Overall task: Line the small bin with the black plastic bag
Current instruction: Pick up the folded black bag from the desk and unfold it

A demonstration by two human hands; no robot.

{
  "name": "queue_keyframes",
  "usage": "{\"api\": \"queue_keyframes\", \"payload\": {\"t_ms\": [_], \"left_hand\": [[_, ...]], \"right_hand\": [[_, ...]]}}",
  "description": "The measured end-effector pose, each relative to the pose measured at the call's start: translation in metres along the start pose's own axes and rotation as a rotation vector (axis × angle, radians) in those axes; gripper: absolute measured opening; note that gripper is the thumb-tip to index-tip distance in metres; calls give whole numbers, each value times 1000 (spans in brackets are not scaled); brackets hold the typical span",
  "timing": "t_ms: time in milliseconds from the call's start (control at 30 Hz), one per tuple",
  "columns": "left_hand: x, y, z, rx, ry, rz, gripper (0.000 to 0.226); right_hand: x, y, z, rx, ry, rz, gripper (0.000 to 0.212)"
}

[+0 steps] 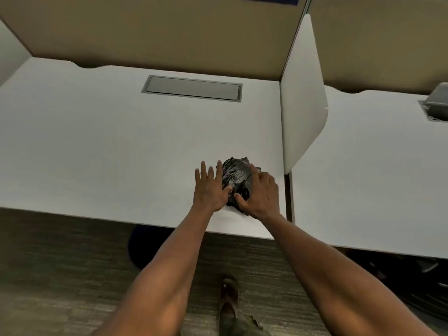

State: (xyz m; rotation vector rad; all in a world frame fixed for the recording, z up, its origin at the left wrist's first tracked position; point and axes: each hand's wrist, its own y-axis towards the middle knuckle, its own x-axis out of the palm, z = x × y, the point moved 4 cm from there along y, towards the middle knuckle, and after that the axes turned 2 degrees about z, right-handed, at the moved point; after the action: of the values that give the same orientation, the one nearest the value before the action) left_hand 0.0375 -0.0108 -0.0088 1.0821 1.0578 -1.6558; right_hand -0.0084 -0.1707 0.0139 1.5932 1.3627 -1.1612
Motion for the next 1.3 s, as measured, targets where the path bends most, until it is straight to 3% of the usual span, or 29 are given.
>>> {"api": "queue_keyframes", "payload": {"t_ms": [167,300,400,567,767,900,1133,1300], "left_hand": [[21,-3,-5,-90,-77,-125,95],[18,2,-7,-159,-223,-101,99],[16,4,-7,-196,-346,-42,95],[10,-2,-16,-406,-827,57,78],[-23,-40,-46,-453,-1011,197,54],[-53,-86,-84,-451,-1131,332,39],[-92,-187,-150,-495,-1441,455,31],[-109,-254,-188,-500,-1419,581,25]], "right_hand": [[25,-5,2,99,58,-164,95],[28,-2,2,125,117,-176,84],[24,1,1,138,165,-140,73],[7,1,-3,180,357,29,48],[-29,-13,-1,266,684,213,32],[-46,-30,-1,277,872,222,25],[-54,-68,-44,249,1164,160,19],[-54,-104,-86,139,1209,116,11]]}}
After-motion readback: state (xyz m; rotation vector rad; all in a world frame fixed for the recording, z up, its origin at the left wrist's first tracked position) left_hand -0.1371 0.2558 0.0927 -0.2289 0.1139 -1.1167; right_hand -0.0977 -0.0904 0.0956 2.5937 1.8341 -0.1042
